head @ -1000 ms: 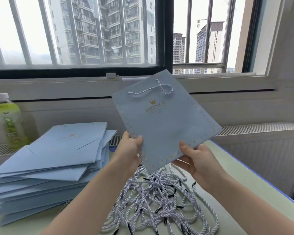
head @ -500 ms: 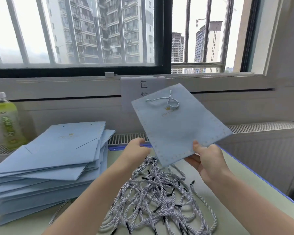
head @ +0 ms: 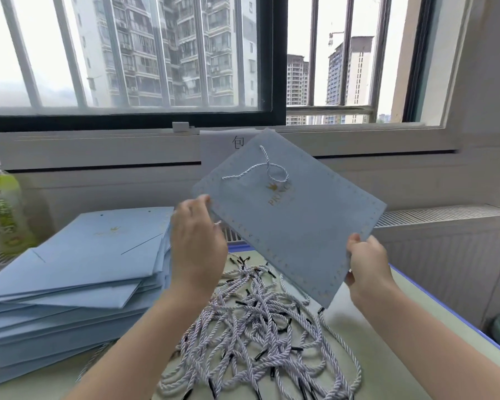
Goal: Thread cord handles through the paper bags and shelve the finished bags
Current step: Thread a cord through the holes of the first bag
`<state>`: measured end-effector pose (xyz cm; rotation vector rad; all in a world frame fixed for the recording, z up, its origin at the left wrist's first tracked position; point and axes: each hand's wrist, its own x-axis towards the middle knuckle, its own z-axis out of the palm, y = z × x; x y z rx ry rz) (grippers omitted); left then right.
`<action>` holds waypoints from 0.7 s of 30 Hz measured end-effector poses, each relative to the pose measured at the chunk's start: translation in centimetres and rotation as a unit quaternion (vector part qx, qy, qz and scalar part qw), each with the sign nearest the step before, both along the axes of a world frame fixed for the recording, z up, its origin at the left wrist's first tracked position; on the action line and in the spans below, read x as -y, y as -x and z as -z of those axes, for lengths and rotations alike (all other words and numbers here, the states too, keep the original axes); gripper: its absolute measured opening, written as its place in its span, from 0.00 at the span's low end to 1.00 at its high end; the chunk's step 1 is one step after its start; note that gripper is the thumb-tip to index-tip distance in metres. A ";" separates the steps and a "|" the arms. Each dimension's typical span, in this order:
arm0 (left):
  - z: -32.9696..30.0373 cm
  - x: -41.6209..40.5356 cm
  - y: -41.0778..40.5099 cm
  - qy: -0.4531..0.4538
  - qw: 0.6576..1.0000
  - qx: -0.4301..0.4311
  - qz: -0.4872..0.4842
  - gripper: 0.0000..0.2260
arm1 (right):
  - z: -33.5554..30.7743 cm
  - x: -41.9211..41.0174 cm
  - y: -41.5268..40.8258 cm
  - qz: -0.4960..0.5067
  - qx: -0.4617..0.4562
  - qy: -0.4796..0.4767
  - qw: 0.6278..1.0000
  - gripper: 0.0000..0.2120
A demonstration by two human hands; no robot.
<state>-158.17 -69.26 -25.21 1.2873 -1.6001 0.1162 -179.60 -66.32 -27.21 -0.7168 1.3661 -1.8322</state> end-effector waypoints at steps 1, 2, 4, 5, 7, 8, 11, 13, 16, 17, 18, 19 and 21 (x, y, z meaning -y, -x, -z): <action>-0.4 0.0 -0.5 0.045 0.998 0.019 -0.037 0.21 | -0.2 -0.2 0.1 0.000 0.000 0.000 1.000 0.10; -1.0 -0.2 -0.9 0.077 0.995 0.029 -0.063 0.22 | -0.5 -0.4 0.2 -0.001 -0.002 0.003 1.000 0.11; -2.2 -0.7 -1.5 0.121 0.988 0.041 -0.092 0.21 | -0.9 -0.7 0.1 -0.011 -0.005 0.015 1.000 0.12; -2.7 -0.9 -1.7 0.130 0.986 0.051 -0.095 0.21 | -1.0 -0.9 -0.1 -0.017 -0.008 0.019 1.000 0.12; -3.5 -1.1 -2.0 0.112 0.989 0.076 -0.067 0.23 | -1.2 -1.1 -0.5 -0.028 -0.020 0.020 0.999 0.11; -3.8 -1.1 -2.1 0.086 0.992 0.083 -0.043 0.22 | -1.2 -1.2 -0.8 -0.037 -0.025 0.020 0.999 0.11; -3.5 -0.7 -1.8 0.006 0.986 0.162 -0.028 0.16 | -1.1 -1.3 -1.5 -0.065 -0.032 0.034 0.997 0.13; -2.8 -0.8 -1.1 -0.048 0.974 0.222 -0.001 0.14 | -0.9 -1.4 -1.9 -0.076 -0.026 0.038 0.996 0.13; -1.8 -2.0 1.0 -0.121 0.948 0.260 0.142 0.14 | -0.5 -1.4 -1.9 -0.072 -0.012 0.032 0.997 0.13; -1.5 -2.4 1.8 -0.128 0.934 0.292 0.161 0.17 | -0.4 -1.4 -1.8 -0.069 -0.007 0.027 0.997 0.13; -1.3 -2.7 2.4 -0.126 0.922 0.330 0.159 0.20 | -0.4 -1.5 -1.6 -0.065 -0.003 0.023 0.998 0.13; -1.2 -2.9 2.9 -0.118 0.914 0.357 0.151 0.23 | -0.4 -1.6 -1.5 -0.062 0.000 0.019 0.998 0.13; -1.1 -3.2 3.2 -0.096 0.913 0.371 0.138 0.25 | -0.5 -1.7 -1.2 -0.053 0.005 0.013 0.998 0.12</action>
